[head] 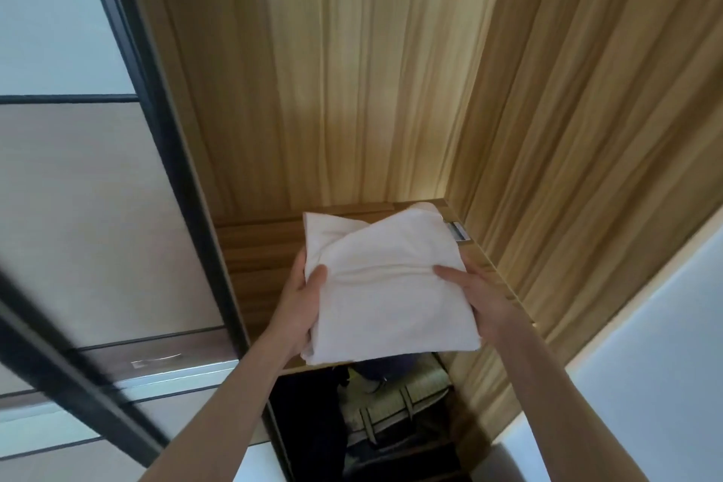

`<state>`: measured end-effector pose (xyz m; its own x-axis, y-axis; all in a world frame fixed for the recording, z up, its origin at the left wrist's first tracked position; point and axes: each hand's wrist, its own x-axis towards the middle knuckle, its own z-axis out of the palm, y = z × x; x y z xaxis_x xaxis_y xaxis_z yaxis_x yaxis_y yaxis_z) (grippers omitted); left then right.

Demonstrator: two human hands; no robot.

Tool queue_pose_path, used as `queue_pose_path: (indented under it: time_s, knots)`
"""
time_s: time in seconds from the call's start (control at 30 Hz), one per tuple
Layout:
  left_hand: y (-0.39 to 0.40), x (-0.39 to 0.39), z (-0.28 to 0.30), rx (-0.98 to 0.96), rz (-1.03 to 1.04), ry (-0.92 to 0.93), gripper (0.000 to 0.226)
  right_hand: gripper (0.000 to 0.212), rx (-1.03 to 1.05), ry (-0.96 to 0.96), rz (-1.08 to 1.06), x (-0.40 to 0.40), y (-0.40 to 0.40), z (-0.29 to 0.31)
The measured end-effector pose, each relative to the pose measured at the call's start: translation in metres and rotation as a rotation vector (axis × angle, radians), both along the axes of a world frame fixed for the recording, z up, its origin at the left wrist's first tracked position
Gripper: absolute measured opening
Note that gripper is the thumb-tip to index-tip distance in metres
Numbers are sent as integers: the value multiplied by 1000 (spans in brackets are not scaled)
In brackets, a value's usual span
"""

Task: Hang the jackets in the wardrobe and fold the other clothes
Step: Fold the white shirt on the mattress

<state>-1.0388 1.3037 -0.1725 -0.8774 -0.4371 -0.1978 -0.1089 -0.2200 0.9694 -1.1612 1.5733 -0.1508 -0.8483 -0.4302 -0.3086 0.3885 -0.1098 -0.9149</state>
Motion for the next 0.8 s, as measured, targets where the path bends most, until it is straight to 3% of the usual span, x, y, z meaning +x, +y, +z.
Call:
queue_pose_path:
  time_s: [0.27,0.4,0.53,0.73,0.8]
  knots:
    - [-2,-47,-18,-28,68,-109,44,47,89,-55,62,-60,-20,-30]
    - [2,-60,-36,1,108,-192,36,49,180,-66,26,-72,-25,-48]
    - [1,-67,-46,80,126,-281,45,42,310,-75,-36,-73,-28,-69]
    - [-4,-60,-48,80,116,-330,50,31,504,141,-65,-60,-19,-96]
    - [-4,-56,-50,-7,96,-321,54,34,549,254,-41,-56,-21,-100]
